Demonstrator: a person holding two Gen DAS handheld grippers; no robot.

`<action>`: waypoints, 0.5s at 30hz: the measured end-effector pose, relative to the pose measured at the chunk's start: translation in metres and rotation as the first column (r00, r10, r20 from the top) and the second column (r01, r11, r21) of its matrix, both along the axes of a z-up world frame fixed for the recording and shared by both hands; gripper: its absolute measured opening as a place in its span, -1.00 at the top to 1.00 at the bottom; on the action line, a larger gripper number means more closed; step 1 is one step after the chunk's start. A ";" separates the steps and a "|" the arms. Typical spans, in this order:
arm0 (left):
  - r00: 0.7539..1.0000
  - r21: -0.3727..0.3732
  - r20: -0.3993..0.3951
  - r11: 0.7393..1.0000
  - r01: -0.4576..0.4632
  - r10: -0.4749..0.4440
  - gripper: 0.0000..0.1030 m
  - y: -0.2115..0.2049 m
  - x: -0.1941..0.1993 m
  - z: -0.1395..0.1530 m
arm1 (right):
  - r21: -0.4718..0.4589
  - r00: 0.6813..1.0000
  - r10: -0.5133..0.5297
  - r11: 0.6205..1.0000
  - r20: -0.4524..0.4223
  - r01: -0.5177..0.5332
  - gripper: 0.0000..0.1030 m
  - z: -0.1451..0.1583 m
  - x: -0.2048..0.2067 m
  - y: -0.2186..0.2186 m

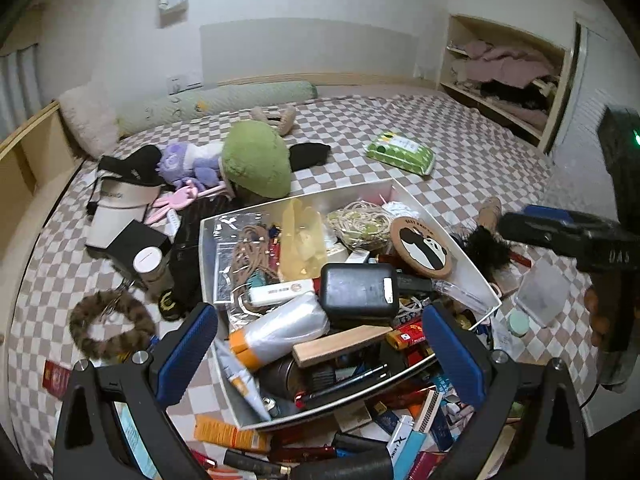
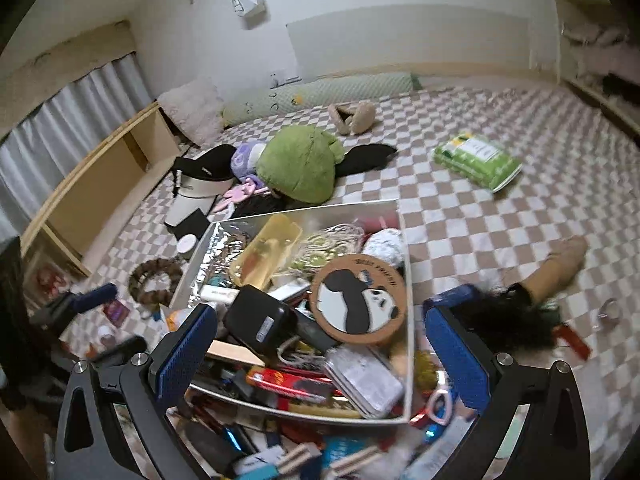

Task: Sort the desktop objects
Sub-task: 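Open both tools to release the case and coaster, then withdraw from the box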

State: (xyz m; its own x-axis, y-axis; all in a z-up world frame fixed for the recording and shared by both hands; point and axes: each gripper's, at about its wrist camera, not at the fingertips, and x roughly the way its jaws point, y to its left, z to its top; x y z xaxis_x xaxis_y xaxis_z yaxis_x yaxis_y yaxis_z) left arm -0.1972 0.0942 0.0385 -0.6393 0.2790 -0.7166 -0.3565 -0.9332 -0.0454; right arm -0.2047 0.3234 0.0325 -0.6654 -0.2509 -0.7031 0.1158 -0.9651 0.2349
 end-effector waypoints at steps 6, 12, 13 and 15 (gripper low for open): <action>0.998 0.045 -0.016 0.997 -0.064 0.065 -1.00 -0.019 0.020 0.015 | 0.089 0.998 -0.015 0.996 -0.053 0.019 -1.00 0.015 0.028 0.001; 0.995 0.047 -0.042 0.995 -0.088 0.090 -0.99 -0.028 0.039 0.029 | 0.134 0.996 0.010 0.991 -0.086 0.001 -1.00 0.031 0.055 -0.004; 0.994 0.038 -0.051 0.995 -0.090 0.092 -0.99 -0.027 0.043 0.031 | 0.141 0.996 0.016 0.990 -0.091 -0.003 -1.00 0.033 0.058 -0.007; 0.993 0.015 -0.069 0.996 -0.093 0.094 -0.99 -0.027 0.051 0.036 | 0.160 0.994 0.030 0.987 -0.105 -0.013 -1.00 0.038 0.068 -0.012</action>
State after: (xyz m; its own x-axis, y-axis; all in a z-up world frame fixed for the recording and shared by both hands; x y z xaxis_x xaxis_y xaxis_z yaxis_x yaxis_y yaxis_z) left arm -0.1462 0.0674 0.0740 -0.7111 0.2239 -0.6664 -0.2700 -0.9622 -0.0352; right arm -0.1370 0.3115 0.0709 -0.7343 -0.1563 -0.6605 0.1527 -0.9862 0.0636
